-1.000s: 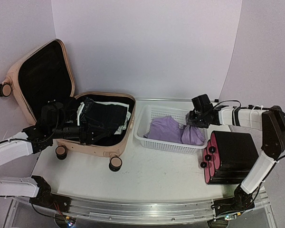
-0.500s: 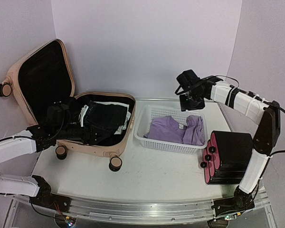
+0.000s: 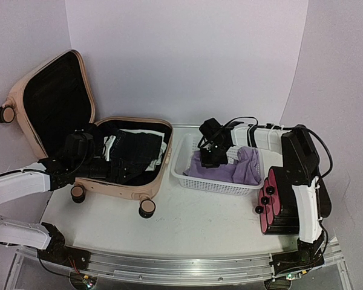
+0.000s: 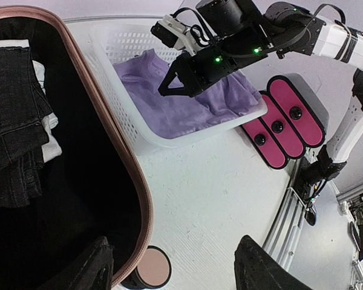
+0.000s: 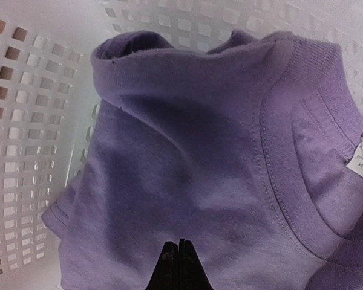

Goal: Open, take out, and arrange the luggage

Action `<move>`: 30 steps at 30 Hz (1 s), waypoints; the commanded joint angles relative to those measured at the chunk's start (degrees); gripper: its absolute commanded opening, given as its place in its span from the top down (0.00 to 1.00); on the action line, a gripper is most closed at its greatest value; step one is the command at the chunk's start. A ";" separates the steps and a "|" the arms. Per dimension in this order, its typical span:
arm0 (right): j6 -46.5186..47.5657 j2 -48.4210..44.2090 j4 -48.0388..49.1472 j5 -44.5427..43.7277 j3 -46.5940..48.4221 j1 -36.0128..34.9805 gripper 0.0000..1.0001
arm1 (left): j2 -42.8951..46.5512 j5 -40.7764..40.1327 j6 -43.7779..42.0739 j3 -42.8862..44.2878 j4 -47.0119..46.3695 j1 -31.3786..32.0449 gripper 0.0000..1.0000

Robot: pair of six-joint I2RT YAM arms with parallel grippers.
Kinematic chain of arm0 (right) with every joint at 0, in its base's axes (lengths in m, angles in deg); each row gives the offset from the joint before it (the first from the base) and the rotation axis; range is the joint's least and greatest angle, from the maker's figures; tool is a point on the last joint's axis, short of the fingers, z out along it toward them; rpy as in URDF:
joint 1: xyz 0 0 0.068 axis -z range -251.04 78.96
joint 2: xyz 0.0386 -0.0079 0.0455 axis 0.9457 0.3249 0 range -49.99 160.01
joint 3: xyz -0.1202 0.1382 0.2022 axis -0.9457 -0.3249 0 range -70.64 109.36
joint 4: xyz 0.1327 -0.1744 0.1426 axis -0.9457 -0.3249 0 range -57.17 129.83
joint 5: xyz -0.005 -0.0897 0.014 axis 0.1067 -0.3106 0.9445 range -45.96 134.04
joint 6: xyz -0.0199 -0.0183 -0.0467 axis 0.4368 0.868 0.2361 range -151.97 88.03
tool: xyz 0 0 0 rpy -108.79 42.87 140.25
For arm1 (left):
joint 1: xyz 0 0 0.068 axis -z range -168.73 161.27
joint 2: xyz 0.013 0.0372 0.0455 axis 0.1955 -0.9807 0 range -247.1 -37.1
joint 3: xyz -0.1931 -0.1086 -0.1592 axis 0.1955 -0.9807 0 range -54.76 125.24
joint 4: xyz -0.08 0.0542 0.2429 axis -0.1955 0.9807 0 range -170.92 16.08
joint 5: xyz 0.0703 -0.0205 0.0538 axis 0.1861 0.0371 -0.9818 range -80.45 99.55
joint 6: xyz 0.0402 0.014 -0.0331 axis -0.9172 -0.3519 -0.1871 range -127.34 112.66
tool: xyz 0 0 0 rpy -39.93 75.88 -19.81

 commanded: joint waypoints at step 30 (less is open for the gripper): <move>0.31 -1.28 -1.54 7.25 11.08 -0.42 0.77 | -8.08 0.86 2.95 7.18 -0.82 1.74 0.34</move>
